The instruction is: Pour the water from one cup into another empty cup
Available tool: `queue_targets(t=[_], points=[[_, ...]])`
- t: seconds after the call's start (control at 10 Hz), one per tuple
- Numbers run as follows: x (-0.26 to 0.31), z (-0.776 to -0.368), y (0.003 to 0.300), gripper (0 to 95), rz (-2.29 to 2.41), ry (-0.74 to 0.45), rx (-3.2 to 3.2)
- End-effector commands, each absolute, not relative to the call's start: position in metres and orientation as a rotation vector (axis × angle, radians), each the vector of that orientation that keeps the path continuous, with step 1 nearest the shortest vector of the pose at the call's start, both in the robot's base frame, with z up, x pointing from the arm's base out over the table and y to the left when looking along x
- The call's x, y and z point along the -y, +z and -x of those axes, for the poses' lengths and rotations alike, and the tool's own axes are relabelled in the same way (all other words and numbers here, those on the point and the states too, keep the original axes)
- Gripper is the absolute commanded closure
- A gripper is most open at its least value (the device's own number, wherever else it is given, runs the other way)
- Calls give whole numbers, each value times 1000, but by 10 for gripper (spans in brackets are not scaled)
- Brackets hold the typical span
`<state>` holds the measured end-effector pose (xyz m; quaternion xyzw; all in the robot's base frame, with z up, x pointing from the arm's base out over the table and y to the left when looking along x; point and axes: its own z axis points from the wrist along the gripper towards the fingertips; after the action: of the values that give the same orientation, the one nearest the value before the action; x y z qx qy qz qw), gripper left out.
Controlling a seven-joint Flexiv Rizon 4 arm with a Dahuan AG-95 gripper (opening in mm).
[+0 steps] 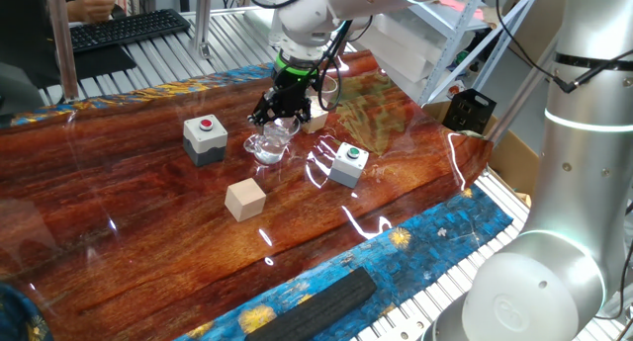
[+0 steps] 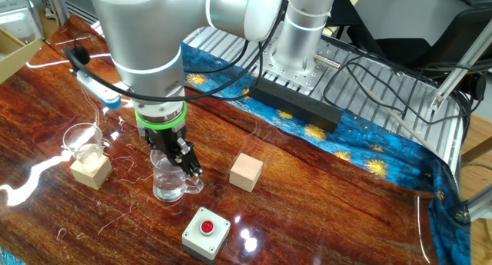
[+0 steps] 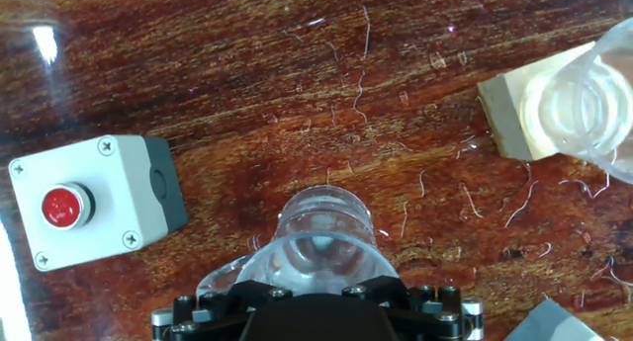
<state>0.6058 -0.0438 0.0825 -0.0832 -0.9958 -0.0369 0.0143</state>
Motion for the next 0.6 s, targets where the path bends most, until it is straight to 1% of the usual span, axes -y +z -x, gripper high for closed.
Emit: queue_targets(t=[0.1,0.6], points=[[44,-606,80,950,260,-114,3111],[45,-608,80,950,316,-110,3101]])
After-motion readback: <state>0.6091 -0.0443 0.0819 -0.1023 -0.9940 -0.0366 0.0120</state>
